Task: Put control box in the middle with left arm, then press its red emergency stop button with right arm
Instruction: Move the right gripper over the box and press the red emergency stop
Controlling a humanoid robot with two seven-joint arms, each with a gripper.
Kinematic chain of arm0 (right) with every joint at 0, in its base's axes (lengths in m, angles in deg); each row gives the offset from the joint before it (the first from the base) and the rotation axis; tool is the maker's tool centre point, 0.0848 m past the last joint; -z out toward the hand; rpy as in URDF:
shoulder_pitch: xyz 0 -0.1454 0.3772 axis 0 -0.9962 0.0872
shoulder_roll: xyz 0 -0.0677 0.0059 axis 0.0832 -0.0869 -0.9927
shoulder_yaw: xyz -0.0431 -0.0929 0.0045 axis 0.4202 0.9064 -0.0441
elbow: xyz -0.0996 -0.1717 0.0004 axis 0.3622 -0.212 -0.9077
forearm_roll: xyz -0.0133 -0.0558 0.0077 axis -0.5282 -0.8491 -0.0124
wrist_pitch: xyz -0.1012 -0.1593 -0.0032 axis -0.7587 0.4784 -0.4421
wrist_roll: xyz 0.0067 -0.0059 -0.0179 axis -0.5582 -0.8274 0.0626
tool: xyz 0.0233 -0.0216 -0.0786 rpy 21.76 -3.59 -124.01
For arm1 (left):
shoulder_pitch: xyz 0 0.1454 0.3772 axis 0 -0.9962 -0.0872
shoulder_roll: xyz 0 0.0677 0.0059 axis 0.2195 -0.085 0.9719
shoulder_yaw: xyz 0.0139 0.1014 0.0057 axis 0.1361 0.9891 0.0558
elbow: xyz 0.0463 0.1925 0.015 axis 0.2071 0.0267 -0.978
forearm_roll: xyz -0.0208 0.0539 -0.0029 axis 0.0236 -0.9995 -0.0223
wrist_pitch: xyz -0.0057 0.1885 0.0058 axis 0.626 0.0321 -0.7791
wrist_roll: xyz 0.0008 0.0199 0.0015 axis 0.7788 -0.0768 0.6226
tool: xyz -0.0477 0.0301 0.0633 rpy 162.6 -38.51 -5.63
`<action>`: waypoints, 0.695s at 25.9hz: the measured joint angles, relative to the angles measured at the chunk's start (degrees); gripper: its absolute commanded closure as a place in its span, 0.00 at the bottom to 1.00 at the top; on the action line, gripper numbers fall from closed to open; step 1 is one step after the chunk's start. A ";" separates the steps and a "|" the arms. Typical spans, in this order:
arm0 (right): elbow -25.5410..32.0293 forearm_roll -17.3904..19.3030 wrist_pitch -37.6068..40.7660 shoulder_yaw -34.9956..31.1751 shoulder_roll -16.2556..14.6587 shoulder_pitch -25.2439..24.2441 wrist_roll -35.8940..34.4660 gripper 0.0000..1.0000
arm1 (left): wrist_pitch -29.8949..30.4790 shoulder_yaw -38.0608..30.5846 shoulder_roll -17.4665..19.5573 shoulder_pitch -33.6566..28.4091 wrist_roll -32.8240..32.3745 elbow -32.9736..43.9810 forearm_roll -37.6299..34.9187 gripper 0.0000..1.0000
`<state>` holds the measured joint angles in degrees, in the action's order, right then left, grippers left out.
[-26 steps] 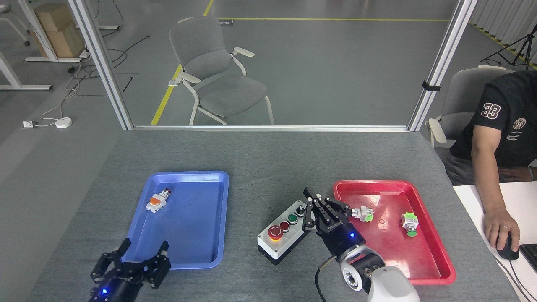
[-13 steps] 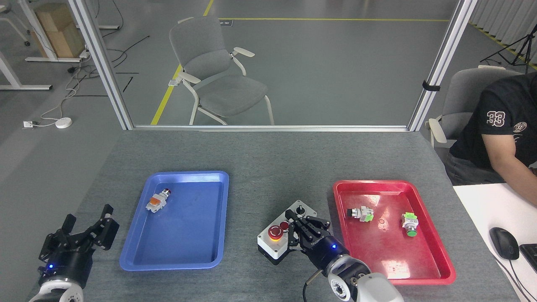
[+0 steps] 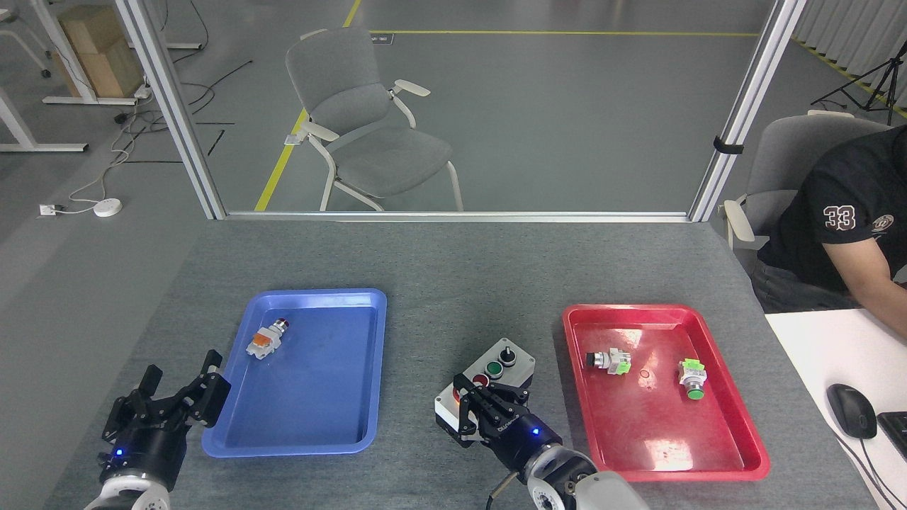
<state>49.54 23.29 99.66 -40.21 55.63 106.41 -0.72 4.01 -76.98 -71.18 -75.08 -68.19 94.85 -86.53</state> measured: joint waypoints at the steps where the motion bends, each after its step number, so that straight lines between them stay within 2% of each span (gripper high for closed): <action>1: -0.23 -0.01 0.00 0.16 0.04 0.00 -0.09 1.00 | 0.00 0.16 -0.03 -0.04 0.00 -0.04 -0.07 0.01; 9: -2.64 -0.01 0.16 0.69 0.05 -0.03 -1.60 1.00 | -0.15 0.54 -0.02 -0.50 0.28 -1.49 -0.31 0.01; 17: -4.36 0.04 0.27 0.45 0.19 -0.13 -4.29 1.00 | -0.51 6.06 -2.71 -0.67 6.47 -4.81 -1.53 0.01; 18: -4.27 0.18 0.27 0.24 0.22 -0.14 -4.28 0.92 | -0.67 6.27 -2.83 -0.66 7.15 -5.06 -1.78 0.01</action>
<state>45.27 23.47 99.93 -39.98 55.85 106.27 -5.00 3.34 -70.71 -74.02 -75.74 -61.04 89.79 -88.30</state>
